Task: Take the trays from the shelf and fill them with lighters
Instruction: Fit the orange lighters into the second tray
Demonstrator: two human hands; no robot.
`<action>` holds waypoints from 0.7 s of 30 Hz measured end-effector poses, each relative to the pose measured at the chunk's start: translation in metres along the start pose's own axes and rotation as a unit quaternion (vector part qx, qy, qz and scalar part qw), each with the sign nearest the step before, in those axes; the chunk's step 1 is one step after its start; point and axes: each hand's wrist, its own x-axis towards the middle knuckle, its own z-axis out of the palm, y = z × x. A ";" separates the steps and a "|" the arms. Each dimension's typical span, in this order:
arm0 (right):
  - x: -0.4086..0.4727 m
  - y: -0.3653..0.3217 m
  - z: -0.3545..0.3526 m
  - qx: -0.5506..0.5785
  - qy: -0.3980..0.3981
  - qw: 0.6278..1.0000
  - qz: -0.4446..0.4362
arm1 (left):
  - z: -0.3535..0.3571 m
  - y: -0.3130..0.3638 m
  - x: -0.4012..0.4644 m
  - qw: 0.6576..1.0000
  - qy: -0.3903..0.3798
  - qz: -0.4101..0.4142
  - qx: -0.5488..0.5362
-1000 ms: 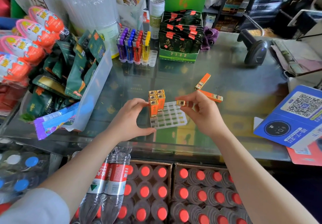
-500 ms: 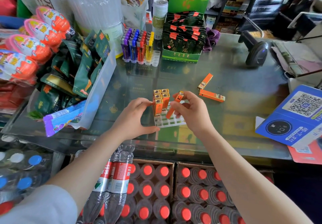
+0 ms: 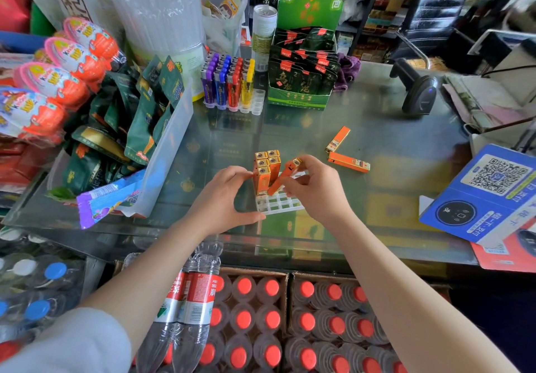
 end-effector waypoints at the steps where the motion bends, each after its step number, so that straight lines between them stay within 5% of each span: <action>1: 0.001 0.000 -0.001 -0.045 0.005 0.999 -0.016 | 0.000 0.001 0.000 1.000 -0.001 -0.002 0.000; 9: 0.001 0.001 0.003 -0.212 0.030 0.967 -0.138 | 0.000 0.001 -0.001 1.000 0.003 -0.001 0.000; 21: 0.005 0.013 0.019 -0.319 0.109 0.910 -0.242 | 0.002 0.000 0.000 1.000 0.013 0.006 -0.002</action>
